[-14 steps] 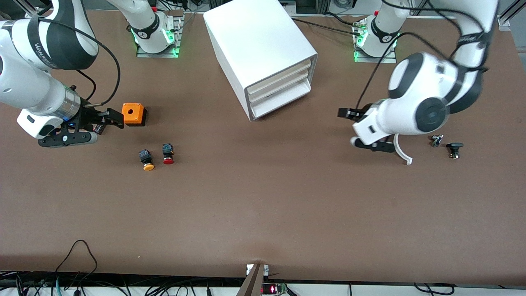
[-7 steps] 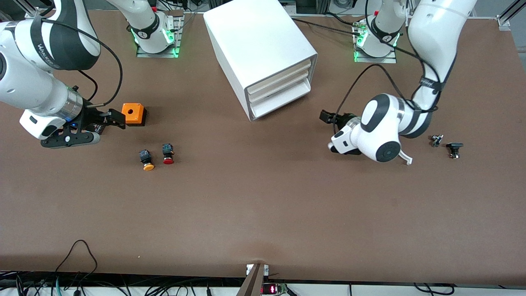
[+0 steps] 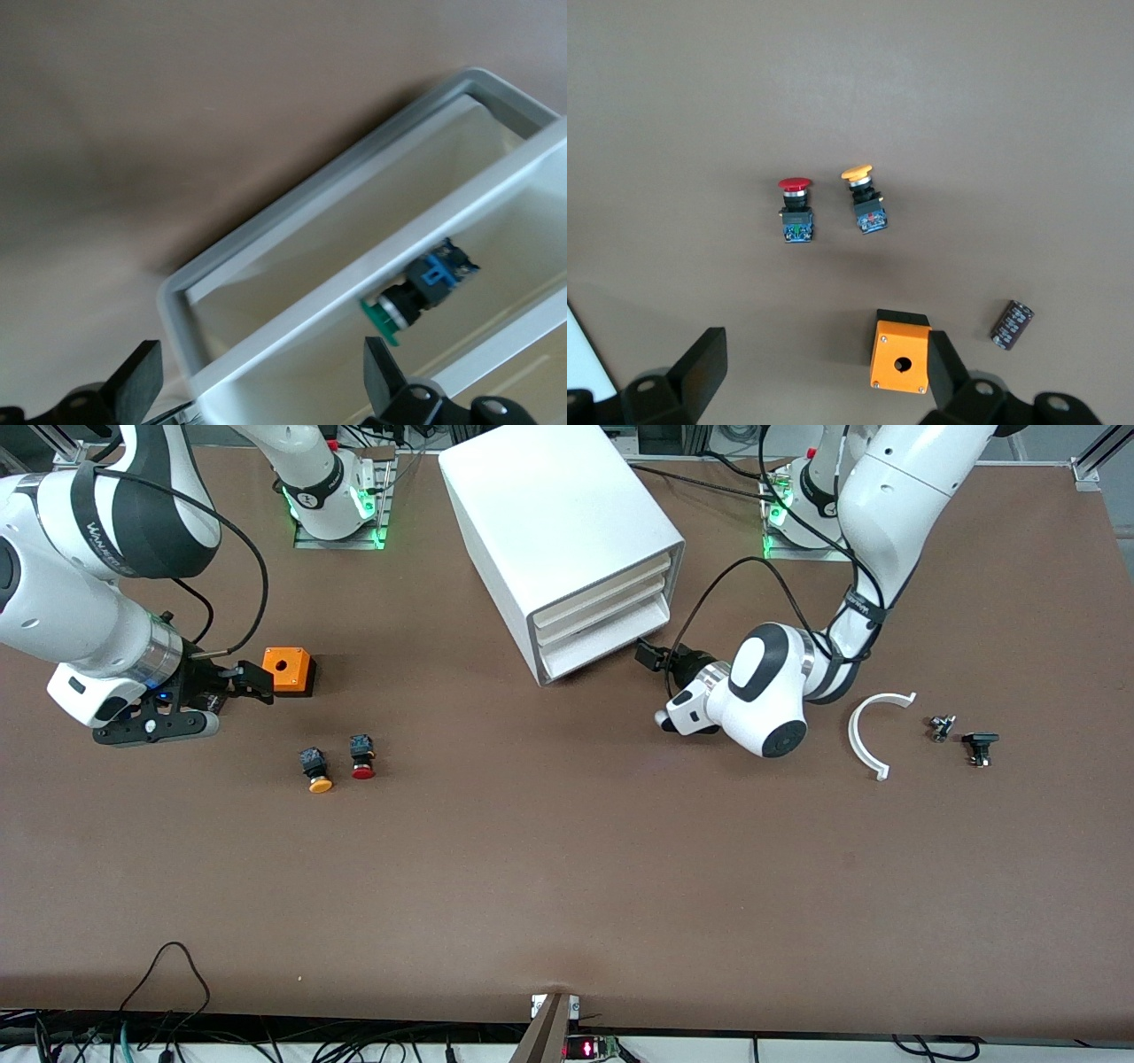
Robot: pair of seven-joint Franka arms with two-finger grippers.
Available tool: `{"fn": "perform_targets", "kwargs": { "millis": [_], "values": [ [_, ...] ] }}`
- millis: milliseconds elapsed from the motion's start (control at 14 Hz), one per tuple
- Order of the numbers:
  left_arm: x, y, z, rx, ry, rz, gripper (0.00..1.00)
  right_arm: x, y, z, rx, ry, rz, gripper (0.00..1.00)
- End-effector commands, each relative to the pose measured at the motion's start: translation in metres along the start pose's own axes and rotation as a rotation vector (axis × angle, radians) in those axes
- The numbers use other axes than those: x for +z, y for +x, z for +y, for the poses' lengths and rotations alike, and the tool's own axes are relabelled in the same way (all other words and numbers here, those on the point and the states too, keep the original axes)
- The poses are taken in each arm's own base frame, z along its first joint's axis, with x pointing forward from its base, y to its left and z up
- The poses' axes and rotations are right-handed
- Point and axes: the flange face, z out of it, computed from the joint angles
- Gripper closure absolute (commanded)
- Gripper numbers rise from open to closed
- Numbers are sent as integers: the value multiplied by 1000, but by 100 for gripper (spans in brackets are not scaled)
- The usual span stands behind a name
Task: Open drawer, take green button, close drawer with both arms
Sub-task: 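Reach the left gripper to the handle of the upper drawer, then pull the drawer open with the left gripper while the right gripper advances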
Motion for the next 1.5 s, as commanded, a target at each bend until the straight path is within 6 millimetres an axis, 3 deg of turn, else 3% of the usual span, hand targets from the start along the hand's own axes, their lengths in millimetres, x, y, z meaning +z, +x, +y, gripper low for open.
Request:
{"fn": "perform_targets", "kwargs": {
  "millis": [0, 215, 358, 430, 573, 717, 860, 1003, 1147, 1433],
  "values": [
    [23, -13, 3, 62, -3, 47, 0, 1, 9, -2, -7, 11, 13, 0],
    [42, -20, 14, 105, -43, 50, 0, 6, 16, -19, -33, 9, 25, 0],
    [44, -22, 15, 102, -56, 49, 1, 7, 22, -39, -64, 7, 44, 0],
    [44, -22, 15, 101, -56, 50, 11, 5, 24, -45, -73, 7, 55, 0],
    [46, -23, 12, 110, -55, 46, 51, 4, 26, -50, -81, 6, 72, 0],
    [50, -22, 8, 130, -51, 40, 76, 9, 29, -52, -84, 5, 66, 0],
    [51, -20, 4, 129, -43, 43, 96, 14, 30, -62, -103, 20, 57, 0],
    [45, -15, 1, 130, -31, 79, 100, 20, 30, -78, -123, 39, 47, 0],
    [21, -13, -4, 146, -5, 120, 100, 22, 30, -85, -136, 40, 45, 0],
    [-51, -5, -29, 116, -68, 234, 100, 22, 33, -102, -155, 54, 74, 0]
  ]
}}
